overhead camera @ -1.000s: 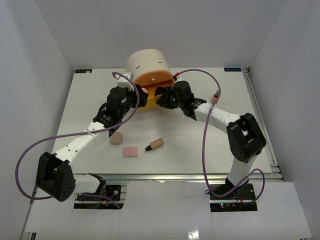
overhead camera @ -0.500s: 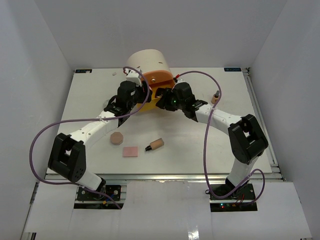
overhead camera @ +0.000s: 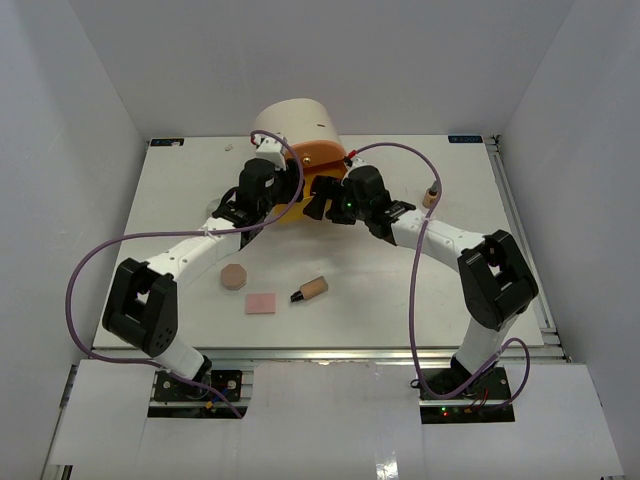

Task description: Organize the makeup

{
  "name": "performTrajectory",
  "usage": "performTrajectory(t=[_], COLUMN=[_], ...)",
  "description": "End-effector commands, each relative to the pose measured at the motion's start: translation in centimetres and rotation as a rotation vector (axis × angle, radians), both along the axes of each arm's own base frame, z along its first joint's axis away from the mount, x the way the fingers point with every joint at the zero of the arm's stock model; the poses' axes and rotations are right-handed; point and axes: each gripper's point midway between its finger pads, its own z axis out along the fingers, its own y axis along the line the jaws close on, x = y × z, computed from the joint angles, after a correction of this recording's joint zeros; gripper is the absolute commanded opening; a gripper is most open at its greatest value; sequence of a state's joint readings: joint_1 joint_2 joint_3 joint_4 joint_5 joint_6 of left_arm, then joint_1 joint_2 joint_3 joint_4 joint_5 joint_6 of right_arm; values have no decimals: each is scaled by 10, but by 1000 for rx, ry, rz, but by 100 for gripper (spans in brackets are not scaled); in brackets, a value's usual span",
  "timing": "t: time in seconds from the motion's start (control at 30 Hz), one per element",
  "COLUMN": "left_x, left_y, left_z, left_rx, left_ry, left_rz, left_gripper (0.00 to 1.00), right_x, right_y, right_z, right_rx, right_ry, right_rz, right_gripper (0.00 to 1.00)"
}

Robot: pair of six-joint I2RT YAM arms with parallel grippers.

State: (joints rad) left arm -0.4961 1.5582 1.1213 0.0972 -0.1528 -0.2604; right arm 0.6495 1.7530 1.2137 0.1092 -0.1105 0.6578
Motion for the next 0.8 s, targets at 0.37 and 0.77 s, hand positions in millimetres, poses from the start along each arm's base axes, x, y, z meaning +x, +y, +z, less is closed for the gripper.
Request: performTrajectory(t=[0.37,0.77], left_x=[-7,-50], left_y=[1,13], left_z=[32,59], left_rx=[-29,-47], left_ry=[-42,-32], left_rz=[-22,-80], left_gripper=[90,98], right_x=[-6,-71], right_y=[-43,-16], right_z=[56,87], right_rx=[4,-75], right_ry=[-223,-750], right_rz=[71,754], right_gripper=[85,90])
